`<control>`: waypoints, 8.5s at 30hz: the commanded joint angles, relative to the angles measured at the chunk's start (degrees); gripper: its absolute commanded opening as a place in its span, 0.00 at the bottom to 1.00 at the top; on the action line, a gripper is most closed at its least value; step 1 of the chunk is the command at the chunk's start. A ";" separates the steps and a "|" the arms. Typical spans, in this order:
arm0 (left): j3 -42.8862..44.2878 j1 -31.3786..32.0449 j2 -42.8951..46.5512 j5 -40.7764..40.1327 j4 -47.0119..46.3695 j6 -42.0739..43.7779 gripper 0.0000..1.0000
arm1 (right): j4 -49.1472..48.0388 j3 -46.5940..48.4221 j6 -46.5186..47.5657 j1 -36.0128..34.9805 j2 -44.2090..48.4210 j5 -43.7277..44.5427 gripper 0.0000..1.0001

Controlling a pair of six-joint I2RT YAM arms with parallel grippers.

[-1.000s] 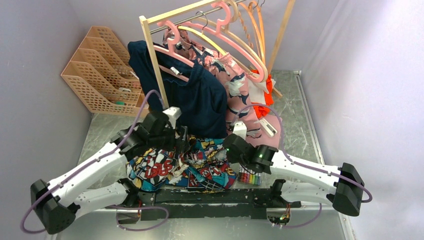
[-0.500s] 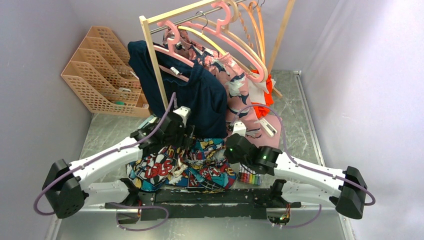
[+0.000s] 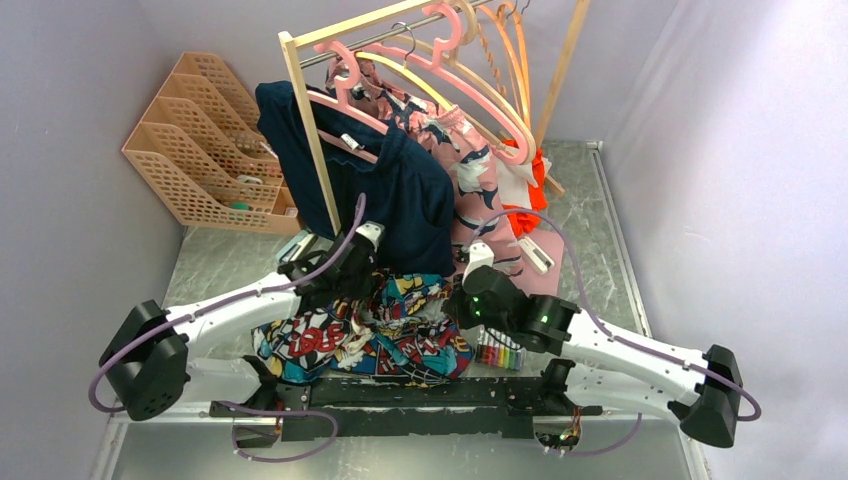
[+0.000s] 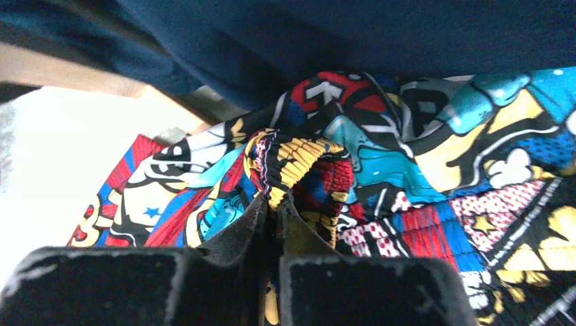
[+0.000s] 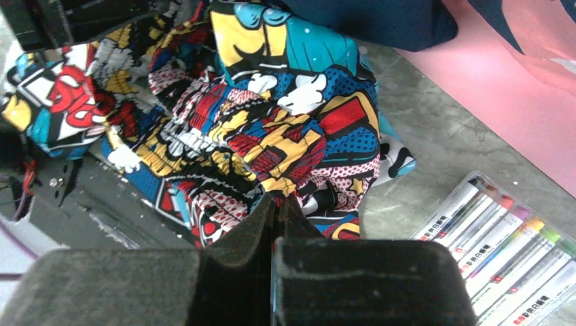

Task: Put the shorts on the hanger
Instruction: Adjust the shorts at the center of the board.

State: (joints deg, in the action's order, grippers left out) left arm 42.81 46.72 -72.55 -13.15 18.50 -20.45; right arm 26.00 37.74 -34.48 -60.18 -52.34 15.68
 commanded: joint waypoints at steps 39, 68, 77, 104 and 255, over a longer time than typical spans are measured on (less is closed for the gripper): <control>-2.64 0.31 42.83 10.43 18.51 -20.89 0.07 | 14.65 15.54 0.01 0.24 8.32 5.34 0.00; 0.00 9.41 19.15 -1.62 17.18 -9.75 0.73 | 18.80 13.51 4.26 0.16 9.94 4.77 0.00; 4.95 9.71 18.38 4.35 15.09 8.91 0.91 | 20.11 14.74 5.92 0.21 10.35 2.71 0.00; 7.20 4.35 3.45 18.18 13.61 19.54 0.88 | 24.48 17.15 6.64 0.18 11.26 0.11 0.00; 13.78 2.98 37.49 -4.04 15.70 -7.20 0.07 | 9.69 24.59 6.89 0.33 4.45 13.43 0.00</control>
State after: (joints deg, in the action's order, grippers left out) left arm 66.11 49.95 -33.71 -13.65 29.54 -19.75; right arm 37.28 71.31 -20.95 -60.05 -48.51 29.10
